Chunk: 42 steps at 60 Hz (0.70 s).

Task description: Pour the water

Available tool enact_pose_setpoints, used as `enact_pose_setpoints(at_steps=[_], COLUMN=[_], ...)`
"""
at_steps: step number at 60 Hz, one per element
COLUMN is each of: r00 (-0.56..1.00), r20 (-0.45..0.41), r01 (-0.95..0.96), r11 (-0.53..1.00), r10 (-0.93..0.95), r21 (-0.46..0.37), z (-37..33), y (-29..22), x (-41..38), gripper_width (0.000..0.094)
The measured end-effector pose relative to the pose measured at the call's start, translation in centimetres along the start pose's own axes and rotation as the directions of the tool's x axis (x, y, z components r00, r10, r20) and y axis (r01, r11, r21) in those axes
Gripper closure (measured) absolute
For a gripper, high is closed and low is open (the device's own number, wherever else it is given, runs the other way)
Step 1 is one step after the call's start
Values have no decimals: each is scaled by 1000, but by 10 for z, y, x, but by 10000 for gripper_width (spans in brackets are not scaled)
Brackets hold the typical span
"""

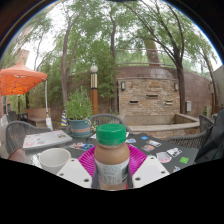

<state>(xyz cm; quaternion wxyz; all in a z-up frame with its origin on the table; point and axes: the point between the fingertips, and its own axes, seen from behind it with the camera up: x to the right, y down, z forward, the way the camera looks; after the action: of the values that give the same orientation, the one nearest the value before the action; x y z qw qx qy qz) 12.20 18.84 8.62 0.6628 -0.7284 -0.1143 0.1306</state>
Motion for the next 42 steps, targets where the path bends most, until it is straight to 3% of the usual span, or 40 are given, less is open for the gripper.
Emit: enact_pose_setpoints(at_steps=[9,18,20,24,25,42], r00=[1000,1000,1000,999,999,990], r20=[0,8,13,47,54,-116], r01=[-12,-15,-7,13,17,-111], r11=[1000,996,994,984,981,956], r10=[12,15,8,-4,-7,82], r21=[15,-86,-112,-175,-191,-273], z=[-1,-7,-11,-16,-19,-103], y=[-2,4,6,18,21,9], x=[2,1,-1,-7,-9,-1], gripper_width=[521,443,362,104,88,101])
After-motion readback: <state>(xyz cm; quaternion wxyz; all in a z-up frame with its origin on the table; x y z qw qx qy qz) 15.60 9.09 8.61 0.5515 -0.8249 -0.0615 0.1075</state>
